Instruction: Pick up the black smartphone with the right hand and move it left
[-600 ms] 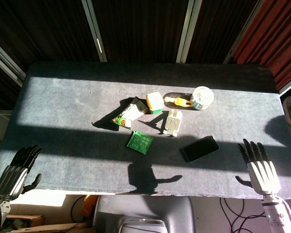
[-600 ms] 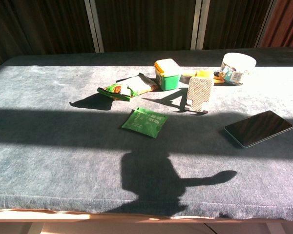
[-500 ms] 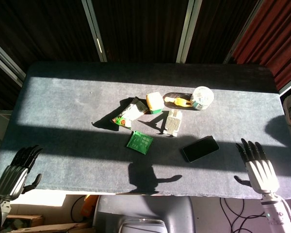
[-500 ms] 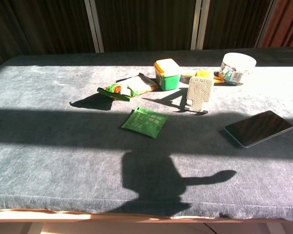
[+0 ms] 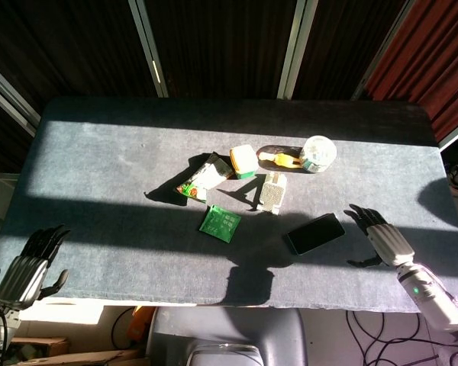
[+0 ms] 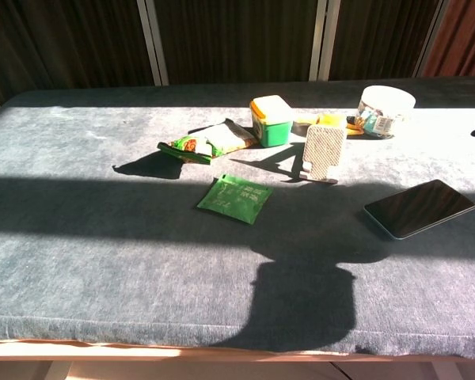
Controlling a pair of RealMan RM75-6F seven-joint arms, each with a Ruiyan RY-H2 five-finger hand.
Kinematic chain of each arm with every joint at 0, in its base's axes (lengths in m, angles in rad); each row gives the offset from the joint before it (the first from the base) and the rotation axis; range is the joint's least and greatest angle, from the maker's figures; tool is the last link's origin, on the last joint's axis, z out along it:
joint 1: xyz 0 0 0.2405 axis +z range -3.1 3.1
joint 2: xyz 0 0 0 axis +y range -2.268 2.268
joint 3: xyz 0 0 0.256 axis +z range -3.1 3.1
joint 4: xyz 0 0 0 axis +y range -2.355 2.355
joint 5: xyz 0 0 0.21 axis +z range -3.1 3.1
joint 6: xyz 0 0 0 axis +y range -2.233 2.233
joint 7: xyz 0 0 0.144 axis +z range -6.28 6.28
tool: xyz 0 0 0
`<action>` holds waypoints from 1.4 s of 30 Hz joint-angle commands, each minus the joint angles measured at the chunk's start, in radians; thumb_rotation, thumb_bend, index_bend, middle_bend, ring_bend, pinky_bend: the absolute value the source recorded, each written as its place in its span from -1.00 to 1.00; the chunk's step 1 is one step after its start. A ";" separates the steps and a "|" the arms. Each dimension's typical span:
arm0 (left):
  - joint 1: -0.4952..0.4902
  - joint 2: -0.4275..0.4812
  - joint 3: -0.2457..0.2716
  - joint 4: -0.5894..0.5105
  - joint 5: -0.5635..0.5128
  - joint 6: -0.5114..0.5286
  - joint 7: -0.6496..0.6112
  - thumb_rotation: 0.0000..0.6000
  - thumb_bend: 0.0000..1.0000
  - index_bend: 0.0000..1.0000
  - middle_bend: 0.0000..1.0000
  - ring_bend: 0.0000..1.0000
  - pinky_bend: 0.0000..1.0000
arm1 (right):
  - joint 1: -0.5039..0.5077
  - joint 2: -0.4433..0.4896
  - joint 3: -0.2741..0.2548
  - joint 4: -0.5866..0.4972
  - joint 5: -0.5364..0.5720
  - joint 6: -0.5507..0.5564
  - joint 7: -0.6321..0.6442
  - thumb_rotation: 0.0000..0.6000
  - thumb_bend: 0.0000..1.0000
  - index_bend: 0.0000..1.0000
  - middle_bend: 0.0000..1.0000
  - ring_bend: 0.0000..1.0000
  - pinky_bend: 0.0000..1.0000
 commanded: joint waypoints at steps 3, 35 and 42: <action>-0.007 -0.004 -0.002 -0.002 -0.008 -0.015 0.008 1.00 -0.19 -1.00 -1.00 -1.00 -1.00 | 0.166 -0.084 -0.008 0.211 -0.063 -0.187 0.124 1.00 -0.82 -0.90 -0.89 -1.00 -1.00; -0.009 -0.010 -0.003 -0.011 -0.019 -0.026 0.034 1.00 -0.19 -1.00 -1.00 -1.00 -1.00 | 0.299 -0.171 -0.062 0.220 -0.059 -0.312 0.002 1.00 -0.66 -0.22 -0.52 -1.00 -1.00; -0.009 -0.008 0.001 -0.012 -0.014 -0.026 0.033 1.00 -0.19 -1.00 -1.00 -1.00 -1.00 | 0.289 -0.197 -0.061 0.237 -0.041 -0.297 -0.044 1.00 -0.66 0.00 -0.36 -0.89 -1.00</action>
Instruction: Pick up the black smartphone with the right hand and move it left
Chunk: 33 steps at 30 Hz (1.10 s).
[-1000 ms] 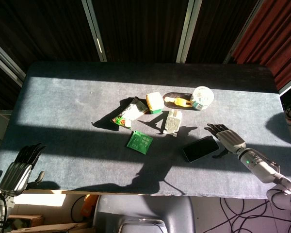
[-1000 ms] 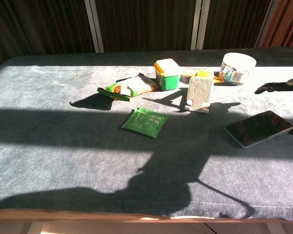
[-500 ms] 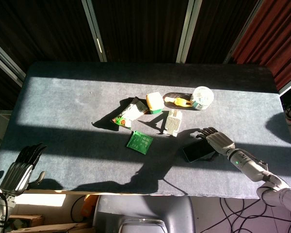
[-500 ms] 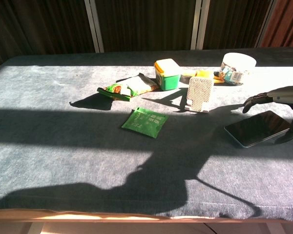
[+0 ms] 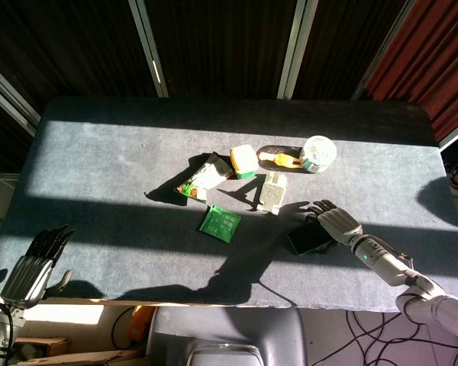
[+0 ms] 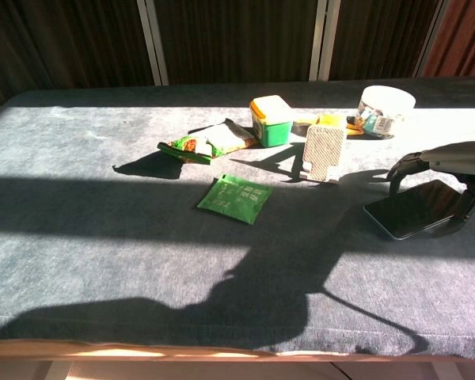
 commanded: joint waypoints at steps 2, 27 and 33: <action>0.000 0.001 0.002 0.000 0.002 -0.001 0.000 1.00 -0.19 -1.00 -1.00 -1.00 -1.00 | -0.010 -0.023 0.002 0.022 0.014 0.010 -0.034 1.00 -0.66 0.07 -0.31 -0.84 -0.99; 0.006 0.006 0.002 0.003 0.006 0.014 -0.011 1.00 -0.19 -1.00 -1.00 -1.00 -1.00 | -0.014 -0.044 0.037 0.006 0.070 0.032 -0.168 1.00 -0.62 0.56 0.06 -0.47 -0.72; 0.008 0.007 0.002 0.004 0.008 0.017 -0.014 1.00 -0.19 -1.00 -1.00 -1.00 -1.00 | -0.024 -0.047 0.039 0.002 0.069 0.061 -0.189 1.00 -0.62 0.69 0.15 -0.38 -0.67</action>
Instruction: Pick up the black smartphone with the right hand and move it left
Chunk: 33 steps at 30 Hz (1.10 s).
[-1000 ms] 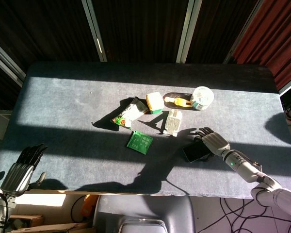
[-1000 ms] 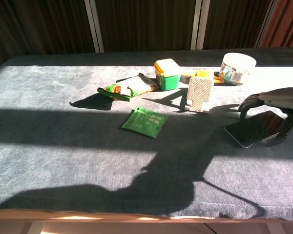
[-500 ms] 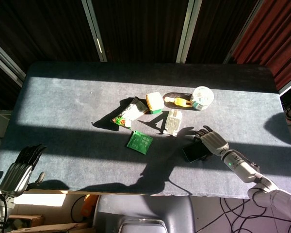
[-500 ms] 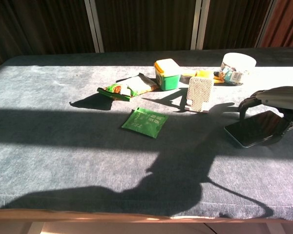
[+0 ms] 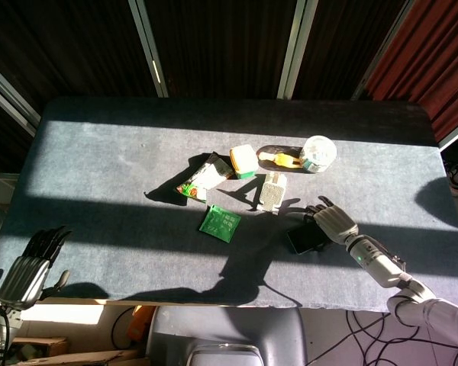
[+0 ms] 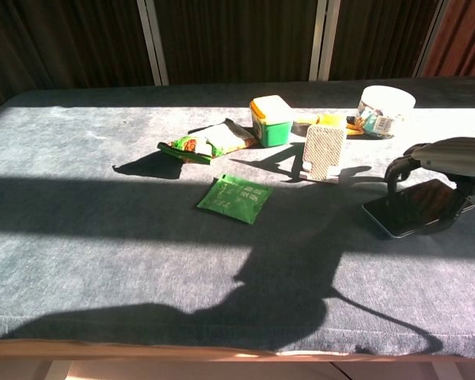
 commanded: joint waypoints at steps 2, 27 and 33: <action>0.000 0.000 0.001 0.000 0.001 0.000 -0.001 1.00 -0.19 -1.00 -1.00 -1.00 -1.00 | -0.007 0.001 0.002 -0.006 -0.001 0.019 -0.013 1.00 -0.62 0.72 0.17 -0.35 -0.65; 0.000 0.005 0.002 0.005 0.008 0.004 -0.020 1.00 -0.19 -1.00 -1.00 -1.00 -1.00 | -0.038 -0.036 0.006 0.033 -0.025 0.121 -0.037 1.00 -0.57 0.92 0.34 -0.15 -0.43; 0.003 0.006 0.004 0.007 0.014 0.013 -0.027 1.00 -0.19 -1.00 -1.00 -1.00 -1.00 | -0.042 -0.021 0.015 0.001 -0.020 0.137 -0.085 1.00 -0.57 0.92 0.34 -0.15 -0.42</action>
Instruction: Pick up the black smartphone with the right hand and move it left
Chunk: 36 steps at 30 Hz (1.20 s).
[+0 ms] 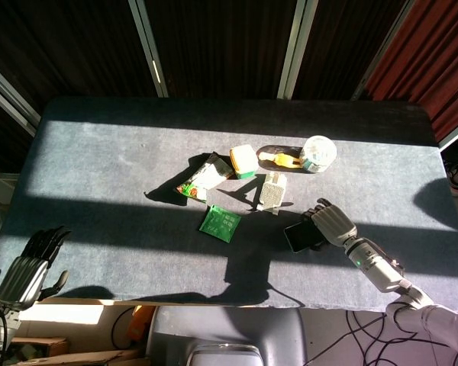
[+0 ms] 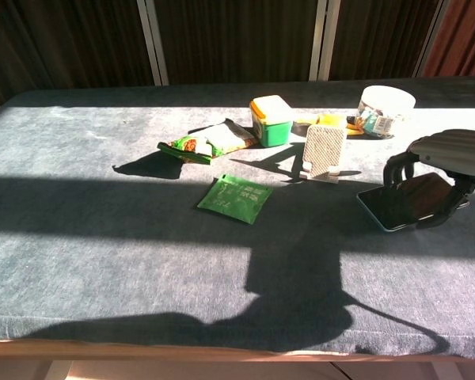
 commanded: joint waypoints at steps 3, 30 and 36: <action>0.002 0.002 -0.001 0.003 0.000 0.005 -0.007 1.00 -0.19 -1.00 -1.00 -1.00 -1.00 | -0.002 0.027 0.017 -0.044 0.006 0.026 -0.029 1.00 -0.56 0.92 0.34 -0.15 -0.42; -0.002 0.002 0.003 0.000 0.008 -0.002 -0.010 1.00 -0.19 -1.00 -1.00 -1.00 -1.00 | 0.123 0.169 0.189 -0.367 0.113 0.074 -1.271 1.00 -0.58 0.92 0.35 -0.09 -0.38; -0.003 0.003 0.002 0.001 0.006 -0.003 -0.012 1.00 -0.18 -1.00 -1.00 -1.00 -1.00 | 0.211 0.144 0.178 -0.330 0.060 0.015 -1.496 1.00 -0.58 0.92 0.35 -0.08 -0.38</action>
